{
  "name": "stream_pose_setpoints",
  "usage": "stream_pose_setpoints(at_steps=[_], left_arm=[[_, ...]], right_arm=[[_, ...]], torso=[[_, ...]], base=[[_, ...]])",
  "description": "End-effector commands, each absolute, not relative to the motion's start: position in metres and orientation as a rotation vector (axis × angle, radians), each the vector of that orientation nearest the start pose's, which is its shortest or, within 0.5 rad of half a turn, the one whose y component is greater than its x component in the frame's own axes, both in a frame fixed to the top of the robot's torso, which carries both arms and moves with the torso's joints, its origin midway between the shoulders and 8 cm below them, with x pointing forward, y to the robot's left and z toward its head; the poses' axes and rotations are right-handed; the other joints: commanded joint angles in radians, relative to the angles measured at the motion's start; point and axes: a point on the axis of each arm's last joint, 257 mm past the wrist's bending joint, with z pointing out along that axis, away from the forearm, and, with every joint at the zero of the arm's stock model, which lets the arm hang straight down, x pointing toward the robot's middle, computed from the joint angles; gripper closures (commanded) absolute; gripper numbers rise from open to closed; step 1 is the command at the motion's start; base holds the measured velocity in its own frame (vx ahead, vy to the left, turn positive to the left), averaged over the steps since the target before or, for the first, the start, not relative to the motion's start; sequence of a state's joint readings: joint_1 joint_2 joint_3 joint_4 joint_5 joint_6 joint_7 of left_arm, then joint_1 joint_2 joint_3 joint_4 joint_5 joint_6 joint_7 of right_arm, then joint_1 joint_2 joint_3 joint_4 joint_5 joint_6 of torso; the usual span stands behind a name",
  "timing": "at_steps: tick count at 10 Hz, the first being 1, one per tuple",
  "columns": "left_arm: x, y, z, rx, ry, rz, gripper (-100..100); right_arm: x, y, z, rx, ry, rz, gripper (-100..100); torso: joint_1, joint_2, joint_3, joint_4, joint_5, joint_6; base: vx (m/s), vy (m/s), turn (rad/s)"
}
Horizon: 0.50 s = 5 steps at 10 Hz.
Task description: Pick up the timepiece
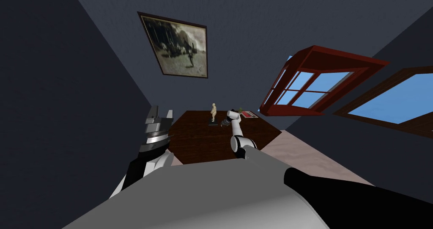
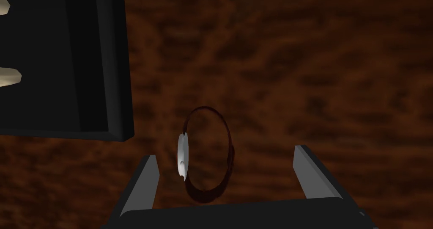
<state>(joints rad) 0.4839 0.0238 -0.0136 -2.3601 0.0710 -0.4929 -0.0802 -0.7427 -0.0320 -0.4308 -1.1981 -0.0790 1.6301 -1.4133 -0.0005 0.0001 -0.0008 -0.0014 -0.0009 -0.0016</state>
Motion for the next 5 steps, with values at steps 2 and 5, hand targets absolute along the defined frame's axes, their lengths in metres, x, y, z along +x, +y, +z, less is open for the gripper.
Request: stream_pose_setpoints(at_steps=[2,5], left_arm=[[0.3283,0.2750,0.0631,-0.588,0.547,-1.314,0],[0.3283,0.2750,0.0631,-0.588,0.547,-1.314,0]], right_arm=[[0.5276,-0.2023,-0.3108,-2.907,-0.041,-0.422,-100],[0.5322,-0.2094,-0.3171,-2.908,-0.032,-0.424,-100]], torso=[[0.001,0.000,0.000,0.000,0.000,0.000],[0.001,0.000,0.000,0.000,0.000,0.000]], base=[[-0.015,0.026,0.026],[-0.012,0.023,0.017]])
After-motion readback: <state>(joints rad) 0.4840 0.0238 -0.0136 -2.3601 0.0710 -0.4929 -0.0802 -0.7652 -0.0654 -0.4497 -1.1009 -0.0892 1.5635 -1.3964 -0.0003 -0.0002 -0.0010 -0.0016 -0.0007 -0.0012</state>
